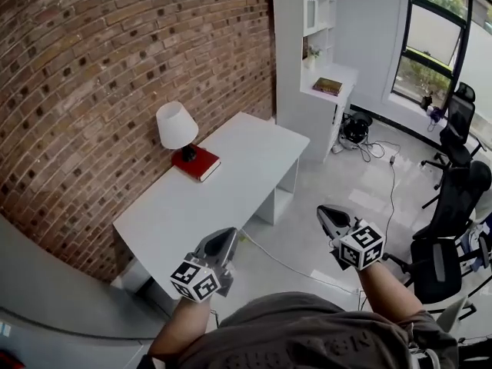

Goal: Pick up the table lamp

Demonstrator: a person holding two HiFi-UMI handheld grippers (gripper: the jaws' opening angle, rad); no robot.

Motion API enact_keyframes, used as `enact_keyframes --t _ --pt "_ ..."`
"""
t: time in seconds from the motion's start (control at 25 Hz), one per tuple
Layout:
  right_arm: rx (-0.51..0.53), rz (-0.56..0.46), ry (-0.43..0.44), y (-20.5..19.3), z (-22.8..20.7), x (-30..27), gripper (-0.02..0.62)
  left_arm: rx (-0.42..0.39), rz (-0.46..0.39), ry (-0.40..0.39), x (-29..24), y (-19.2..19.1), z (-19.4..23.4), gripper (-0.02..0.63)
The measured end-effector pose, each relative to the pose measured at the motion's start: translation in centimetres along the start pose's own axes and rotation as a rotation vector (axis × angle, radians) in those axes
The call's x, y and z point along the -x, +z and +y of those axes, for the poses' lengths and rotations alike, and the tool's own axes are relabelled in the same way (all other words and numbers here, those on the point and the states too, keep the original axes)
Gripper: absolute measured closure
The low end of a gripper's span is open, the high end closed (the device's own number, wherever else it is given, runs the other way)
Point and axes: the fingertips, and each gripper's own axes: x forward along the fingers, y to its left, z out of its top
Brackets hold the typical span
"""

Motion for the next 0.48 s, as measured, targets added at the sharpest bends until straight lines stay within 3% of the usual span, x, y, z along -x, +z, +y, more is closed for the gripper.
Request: enact_keyframes --t 0.24,0.48 --pt "-0.018 -0.027 -0.058 2.8 -2.1 -9.1 0.601 0.001 0.018 -0.067 -4.1 3.3 9.5 0.601" --pt "-0.029 -0.005 -0.090 2.8 -4.7 -14.6 0.601 0.028 0.036 -0.090 -7.7 3.7 15.3 0.601"
